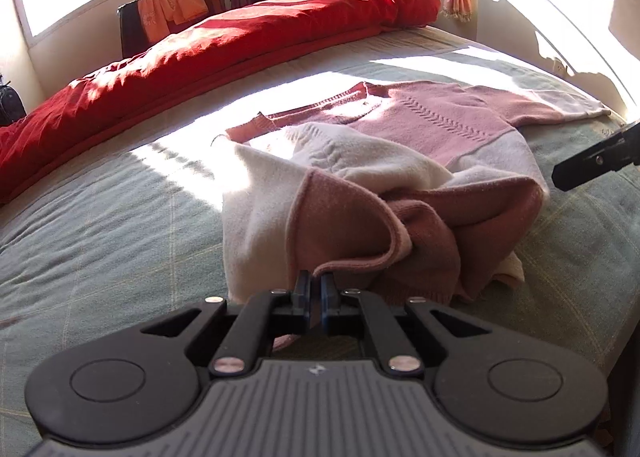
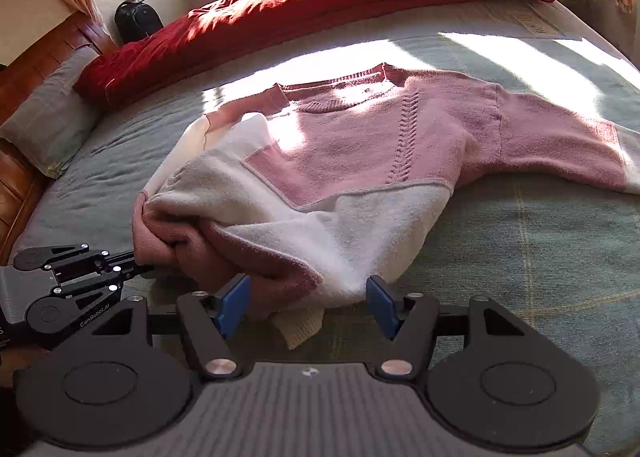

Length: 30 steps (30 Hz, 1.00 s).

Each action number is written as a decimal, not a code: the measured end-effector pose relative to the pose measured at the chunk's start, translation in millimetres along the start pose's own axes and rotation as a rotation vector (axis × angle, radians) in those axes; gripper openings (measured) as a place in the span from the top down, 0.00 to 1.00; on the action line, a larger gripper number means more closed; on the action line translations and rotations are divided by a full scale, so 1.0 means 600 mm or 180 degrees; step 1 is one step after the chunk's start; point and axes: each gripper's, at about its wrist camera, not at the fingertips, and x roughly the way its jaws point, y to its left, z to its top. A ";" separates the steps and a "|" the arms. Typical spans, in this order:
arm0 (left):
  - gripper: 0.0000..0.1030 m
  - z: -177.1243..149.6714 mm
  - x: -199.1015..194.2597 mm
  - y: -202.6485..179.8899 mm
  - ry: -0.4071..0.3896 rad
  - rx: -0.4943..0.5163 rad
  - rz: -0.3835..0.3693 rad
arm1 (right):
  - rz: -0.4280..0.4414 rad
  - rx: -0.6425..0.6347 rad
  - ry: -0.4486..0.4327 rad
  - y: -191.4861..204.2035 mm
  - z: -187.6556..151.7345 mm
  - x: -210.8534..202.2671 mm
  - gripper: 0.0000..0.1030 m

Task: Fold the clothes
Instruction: 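Pull the pink sleeve out with the left gripper across the blanket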

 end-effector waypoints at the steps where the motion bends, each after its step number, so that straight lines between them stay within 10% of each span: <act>1: 1.00 0.003 -0.006 0.010 -0.0010 -0.0019 0.0088 | -0.0011 -0.0009 -0.0007 0.001 0.000 -0.002 0.34; 7: 0.94 0.010 -0.043 0.079 -0.0133 -0.0186 0.0014 | -0.0011 -0.0027 -0.0046 0.008 -0.001 -0.012 0.34; 11: 0.72 -0.007 -0.043 0.043 -0.0080 0.0088 -0.0307 | 0.0002 -0.0020 -0.0048 0.011 -0.003 -0.013 0.34; 19: 0.62 -0.021 0.029 -0.039 0.0074 0.0581 -0.0544 | -0.0019 -0.0025 0.0005 0.012 -0.007 -0.006 0.34; 24: 0.73 -0.019 0.070 -0.041 0.0178 0.0438 -0.0599 | -0.0051 0.0027 0.0045 0.001 -0.007 0.004 0.33; 26: 0.98 -0.018 0.079 -0.035 0.0248 0.0283 -0.0630 | -0.0063 0.0042 0.0069 -0.002 -0.007 0.009 0.33; 30: 0.98 -0.016 0.059 -0.016 0.0194 0.0126 -0.0538 | -0.0046 0.0055 0.0075 -0.006 -0.008 0.014 0.33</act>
